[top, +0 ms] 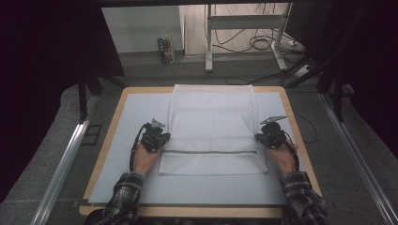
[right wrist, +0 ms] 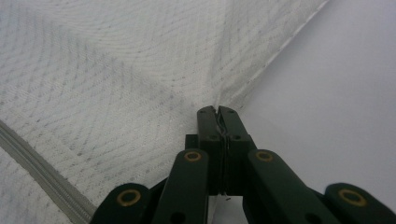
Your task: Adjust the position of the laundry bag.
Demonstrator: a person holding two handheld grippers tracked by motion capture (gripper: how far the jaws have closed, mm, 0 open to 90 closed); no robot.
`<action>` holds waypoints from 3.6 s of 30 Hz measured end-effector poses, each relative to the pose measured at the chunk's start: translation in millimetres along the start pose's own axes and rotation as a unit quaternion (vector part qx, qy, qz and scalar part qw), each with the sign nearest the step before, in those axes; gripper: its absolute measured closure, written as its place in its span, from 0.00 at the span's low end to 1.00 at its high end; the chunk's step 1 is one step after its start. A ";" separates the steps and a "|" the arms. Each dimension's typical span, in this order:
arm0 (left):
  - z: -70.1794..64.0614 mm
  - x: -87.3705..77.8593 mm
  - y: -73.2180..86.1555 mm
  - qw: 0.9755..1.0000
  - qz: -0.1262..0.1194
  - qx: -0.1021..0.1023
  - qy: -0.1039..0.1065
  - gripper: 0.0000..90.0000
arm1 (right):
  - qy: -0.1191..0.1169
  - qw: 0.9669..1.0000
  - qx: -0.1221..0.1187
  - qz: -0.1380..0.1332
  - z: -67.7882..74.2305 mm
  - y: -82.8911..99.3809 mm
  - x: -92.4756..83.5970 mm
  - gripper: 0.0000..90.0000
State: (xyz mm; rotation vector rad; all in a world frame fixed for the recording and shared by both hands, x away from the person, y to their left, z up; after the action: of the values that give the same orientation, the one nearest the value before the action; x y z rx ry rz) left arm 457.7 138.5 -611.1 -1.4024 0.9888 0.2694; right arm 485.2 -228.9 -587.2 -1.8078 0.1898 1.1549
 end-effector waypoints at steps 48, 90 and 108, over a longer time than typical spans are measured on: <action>-14.2 -49.8 32.3 0.999 0.029 0.017 0.041 0.99 | -0.046 0.997 -0.056 -0.023 42.1 14.4 -41.0 0.98; -16.6 -65.4 56.9 0.999 0.039 0.019 0.027 0.82 | -0.065 0.995 -0.077 -0.022 65.7 27.1 -53.0 0.88; -29.3 -74.8 58.5 0.999 0.009 0.040 0.031 0.03 | -0.070 0.993 -0.068 -0.066 73.3 23.3 -60.0 0.19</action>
State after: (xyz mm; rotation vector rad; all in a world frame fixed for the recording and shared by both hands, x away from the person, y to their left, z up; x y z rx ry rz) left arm 360.7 153.2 -594.7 -1.3359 1.0523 0.1996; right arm 393.9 -204.7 -563.1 -1.8198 -0.0902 1.2183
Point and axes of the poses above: each handheld gripper's, and its own axes: x roughly forward along the jaws, y roughly out of its underside, z roughly to its left, the point moved 10 cm from there along x, roughly forward along the jaws, and after that the axes turned 5 degrees about -x, right-handed, at the moved point
